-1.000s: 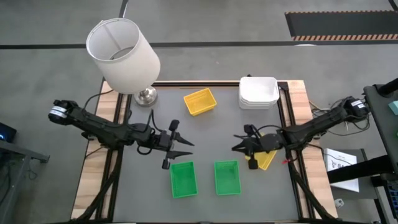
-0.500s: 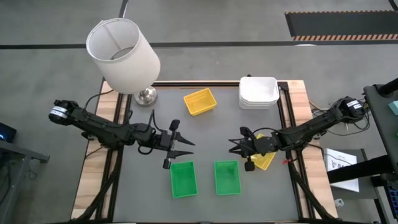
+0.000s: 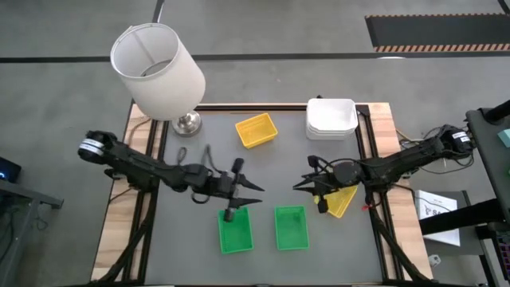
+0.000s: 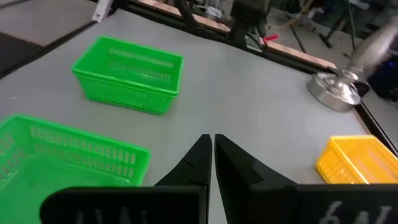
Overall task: Stack baskets by color
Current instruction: Stack the right green bin on the left green bin
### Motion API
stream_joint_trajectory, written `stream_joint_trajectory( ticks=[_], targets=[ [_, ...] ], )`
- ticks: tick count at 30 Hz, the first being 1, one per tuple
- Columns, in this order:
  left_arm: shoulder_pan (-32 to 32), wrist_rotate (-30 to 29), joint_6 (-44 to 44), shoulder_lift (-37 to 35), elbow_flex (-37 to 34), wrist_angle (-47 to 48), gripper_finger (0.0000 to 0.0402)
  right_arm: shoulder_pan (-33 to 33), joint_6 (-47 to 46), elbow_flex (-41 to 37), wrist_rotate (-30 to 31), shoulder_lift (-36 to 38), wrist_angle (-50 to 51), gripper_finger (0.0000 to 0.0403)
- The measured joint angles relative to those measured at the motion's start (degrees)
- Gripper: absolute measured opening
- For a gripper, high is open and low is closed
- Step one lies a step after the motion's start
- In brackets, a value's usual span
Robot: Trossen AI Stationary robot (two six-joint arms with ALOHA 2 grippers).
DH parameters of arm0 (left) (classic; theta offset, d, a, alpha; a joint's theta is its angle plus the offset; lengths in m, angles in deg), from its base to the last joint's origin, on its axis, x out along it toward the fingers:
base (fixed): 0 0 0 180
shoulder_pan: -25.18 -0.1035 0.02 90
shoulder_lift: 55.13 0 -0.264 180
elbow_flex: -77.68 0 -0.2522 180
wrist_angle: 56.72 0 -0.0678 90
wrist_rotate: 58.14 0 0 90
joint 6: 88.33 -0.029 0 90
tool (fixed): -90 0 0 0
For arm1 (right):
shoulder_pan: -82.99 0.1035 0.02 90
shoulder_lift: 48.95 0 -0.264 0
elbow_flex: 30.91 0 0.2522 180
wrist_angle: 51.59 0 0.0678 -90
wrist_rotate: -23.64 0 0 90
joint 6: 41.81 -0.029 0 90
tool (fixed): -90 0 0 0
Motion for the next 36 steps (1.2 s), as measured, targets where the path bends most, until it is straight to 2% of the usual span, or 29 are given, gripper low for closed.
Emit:
stream_joint_trajectory(
  ticks=[5, 9, 14, 18, 22, 27, 32, 36],
  targets=[
    [0.02, 0.03, 6.99, 8.81, 8.77, 3.22, 0.0127, -2.62, 2.04, -0.69, -4.26, 1.97, -0.22, 0.0012],
    [1.02, 0.0, 12.57, 12.79, 17.27, 20.31, 0.0127, -2.61, 3.09, -3.44, -4.29, 3.82, -4.6, 0.0012],
    [3.99, -2.69, 17.65, 16.08, 27.97, 42.34, 0.0127, -2.61, 4.45, -11.02, -4.33, 4.88, -20.07, 0.0012],
    [5.95, -2.77, 24.22, 18.59, 34.34, 52.49, 0.0127, -2.64, 6.25, -16.13, -4.31, 4.63, -33.77, 0.0012],
    [7.64, -2.58, 31.67, 20.18, 37.34, 56.8, 0.0127, -2.61, 6.83, -16.83, -4.31, 4.96, -35.19, 0.0012],
    [8.98, -2.58, 39.24, 22.99, 39.18, 56.48, 0.0127, -2.61, 6.91, -15.93, -4.33, 5.11, -34.75, 0.0012],
    [8.95, -2.4, 39.53, 28.61, 44.12, 55.51, 0.0127, -2.61, 7.35, -15.1, -4.44, 5.37, -34.13, 0.0012],
    [8.7, -2.23, 36.66, 33.6, 49.55, 58.23, 0.0127, -2.59, 7.56, -14.86, -4.51, 5.79, -34.01, 0.0012]
  ],
)
